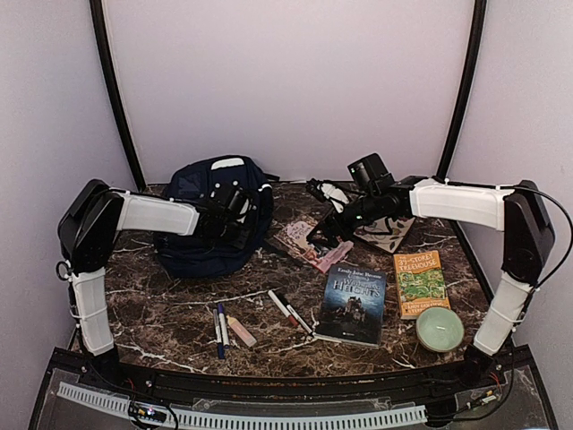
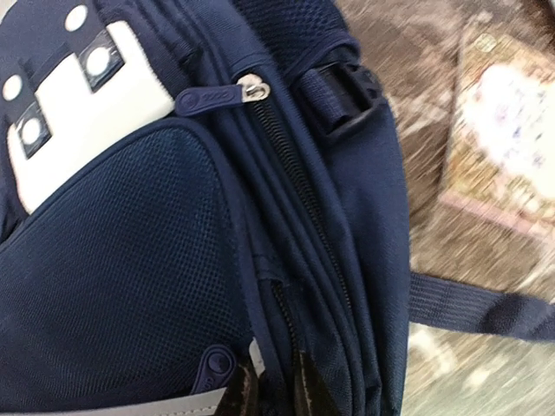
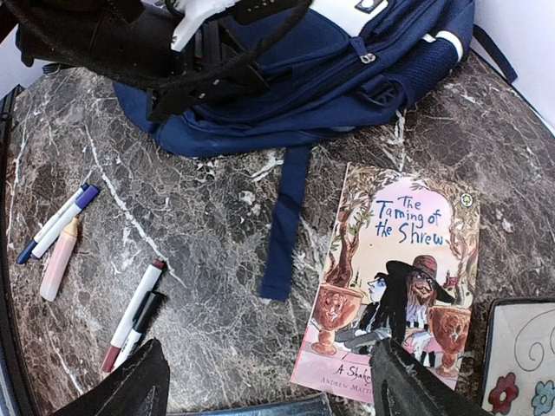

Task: Pack the student bag
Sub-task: Move the student bag to the center of the board, then adjust the student bag at the corner of the board, then move the book to the center of the board, then pick up the book from the center of the board.

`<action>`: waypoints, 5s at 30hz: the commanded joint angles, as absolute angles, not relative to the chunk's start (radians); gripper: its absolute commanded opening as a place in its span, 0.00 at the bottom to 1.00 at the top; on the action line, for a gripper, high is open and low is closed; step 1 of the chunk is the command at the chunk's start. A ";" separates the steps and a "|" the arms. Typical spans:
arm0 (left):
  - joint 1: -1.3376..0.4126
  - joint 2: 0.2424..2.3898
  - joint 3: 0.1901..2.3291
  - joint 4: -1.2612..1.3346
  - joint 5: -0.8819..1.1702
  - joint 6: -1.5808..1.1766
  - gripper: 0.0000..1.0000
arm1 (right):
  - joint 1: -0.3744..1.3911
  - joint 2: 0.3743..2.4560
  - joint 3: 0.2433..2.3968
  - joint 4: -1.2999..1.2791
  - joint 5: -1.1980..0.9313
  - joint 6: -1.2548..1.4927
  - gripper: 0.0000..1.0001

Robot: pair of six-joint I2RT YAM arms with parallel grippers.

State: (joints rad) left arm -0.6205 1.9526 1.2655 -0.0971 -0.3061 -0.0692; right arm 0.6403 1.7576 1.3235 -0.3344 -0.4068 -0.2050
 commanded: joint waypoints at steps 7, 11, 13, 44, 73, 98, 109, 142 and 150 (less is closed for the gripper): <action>-0.665 1.835 1.396 -0.292 -0.142 0.104 0.47 | 0.632 1.753 1.304 -0.298 -0.406 -0.218 0.80; -0.642 1.695 1.326 -0.439 -0.085 0.225 0.47 | 0.630 1.756 1.299 -0.297 -0.414 -0.235 0.81; -0.622 1.646 1.290 -0.500 -0.058 0.236 0.44 | 0.630 1.758 1.296 -0.296 -0.408 -0.241 0.80; -0.592 1.872 1.285 -0.364 -0.169 0.246 0.18 | 0.631 1.805 1.298 -0.315 -0.361 -0.274 0.80; -0.535 1.749 1.125 -0.281 -0.200 -0.130 0.13 | 0.399 1.867 1.377 -0.602 -0.362 -0.205 0.70; -0.745 1.881 1.166 0.192 0.264 -0.739 0.53 | 0.369 2.136 1.524 -0.578 -0.500 -0.010 0.73; -0.744 2.095 1.276 0.258 0.286 -0.874 0.52 | 0.368 2.130 1.514 -0.487 -0.701 0.022 0.63; -0.742 2.154 1.258 0.218 0.202 -0.970 0.48 | 0.374 2.236 1.544 -0.513 -0.685 0.046 0.57; -0.745 2.160 1.253 0.223 0.198 -0.957 0.48 | 0.401 2.244 1.541 -0.509 -0.844 0.030 0.50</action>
